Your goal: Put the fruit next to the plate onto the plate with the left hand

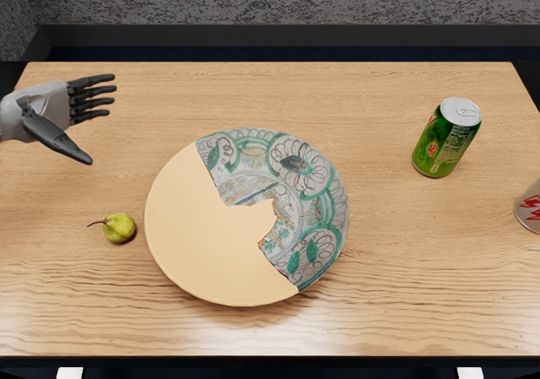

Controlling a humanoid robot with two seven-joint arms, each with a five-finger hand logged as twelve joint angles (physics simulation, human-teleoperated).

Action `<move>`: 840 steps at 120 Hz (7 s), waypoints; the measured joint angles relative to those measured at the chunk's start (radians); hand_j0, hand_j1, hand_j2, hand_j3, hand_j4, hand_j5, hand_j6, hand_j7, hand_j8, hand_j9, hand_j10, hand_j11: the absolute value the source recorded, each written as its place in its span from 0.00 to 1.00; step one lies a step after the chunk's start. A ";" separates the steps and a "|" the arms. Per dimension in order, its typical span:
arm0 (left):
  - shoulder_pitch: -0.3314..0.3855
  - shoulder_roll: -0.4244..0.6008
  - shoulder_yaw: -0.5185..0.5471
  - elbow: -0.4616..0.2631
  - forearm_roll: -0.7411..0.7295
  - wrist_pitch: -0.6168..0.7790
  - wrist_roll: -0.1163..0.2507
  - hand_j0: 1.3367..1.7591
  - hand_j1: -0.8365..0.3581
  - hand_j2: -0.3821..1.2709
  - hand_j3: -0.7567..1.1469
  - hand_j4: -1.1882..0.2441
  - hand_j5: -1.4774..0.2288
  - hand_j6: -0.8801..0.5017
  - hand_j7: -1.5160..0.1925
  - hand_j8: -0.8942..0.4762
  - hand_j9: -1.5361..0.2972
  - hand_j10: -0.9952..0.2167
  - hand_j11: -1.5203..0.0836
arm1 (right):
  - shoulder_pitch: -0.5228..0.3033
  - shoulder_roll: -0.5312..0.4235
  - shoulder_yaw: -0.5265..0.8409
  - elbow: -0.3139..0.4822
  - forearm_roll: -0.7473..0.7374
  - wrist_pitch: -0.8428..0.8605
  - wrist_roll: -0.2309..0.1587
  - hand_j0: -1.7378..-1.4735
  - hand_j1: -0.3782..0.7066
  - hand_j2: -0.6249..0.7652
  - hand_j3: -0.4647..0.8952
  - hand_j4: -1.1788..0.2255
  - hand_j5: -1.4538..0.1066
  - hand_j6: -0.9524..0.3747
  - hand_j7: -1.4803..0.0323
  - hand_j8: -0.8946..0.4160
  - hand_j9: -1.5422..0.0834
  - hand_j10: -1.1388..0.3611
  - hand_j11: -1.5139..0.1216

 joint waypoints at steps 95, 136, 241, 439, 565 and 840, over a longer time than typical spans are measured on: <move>0.261 0.125 -0.388 -0.229 0.474 0.000 -0.004 0.76 0.99 0.23 0.40 0.83 0.87 0.63 0.89 0.65 0.84 0.82 0.95 | -0.012 0.000 0.000 0.000 0.000 0.000 0.000 0.30 0.05 0.45 0.34 0.82 0.91 0.70 0.96 0.66 0.93 0.74 0.91; 0.300 0.250 -0.261 -0.348 0.554 0.000 -0.278 0.76 0.99 0.23 0.40 0.83 0.87 0.63 0.89 0.65 0.84 0.82 0.95 | -0.012 0.000 0.000 0.000 0.000 0.000 0.000 0.30 0.05 0.45 0.34 0.82 0.91 0.70 0.96 0.66 0.93 0.74 0.91; 0.302 0.199 -0.111 -0.336 0.490 0.068 -0.342 0.76 0.99 0.23 0.40 0.83 0.87 0.63 0.89 0.65 0.84 0.82 0.95 | -0.012 0.000 0.000 0.000 0.000 0.000 0.000 0.30 0.05 0.45 0.34 0.82 0.91 0.70 0.96 0.66 0.93 0.74 0.91; 0.362 0.110 0.029 -0.332 0.425 0.572 -0.342 0.76 0.71 0.27 0.40 0.63 0.65 0.43 0.67 0.44 0.64 0.58 0.72 | -0.012 0.000 0.000 0.000 0.000 0.000 0.000 0.30 0.05 0.45 0.34 0.82 0.91 0.70 0.96 0.66 0.93 0.74 0.91; 0.382 0.097 0.020 -0.370 0.428 0.643 -0.342 0.76 0.63 0.28 0.40 0.57 0.58 0.37 0.61 0.38 0.58 0.51 0.65 | -0.012 0.000 0.000 0.000 0.000 0.000 0.000 0.30 0.05 0.45 0.34 0.82 0.91 0.70 0.96 0.66 0.93 0.74 0.91; 0.423 0.110 0.012 -0.430 0.497 0.769 -0.342 0.75 0.40 0.49 0.40 0.35 0.28 0.27 0.32 0.37 0.31 0.33 0.34 | -0.012 0.000 0.000 0.000 0.000 0.000 0.000 0.30 0.05 0.45 0.34 0.82 0.91 0.70 0.96 0.66 0.93 0.74 0.91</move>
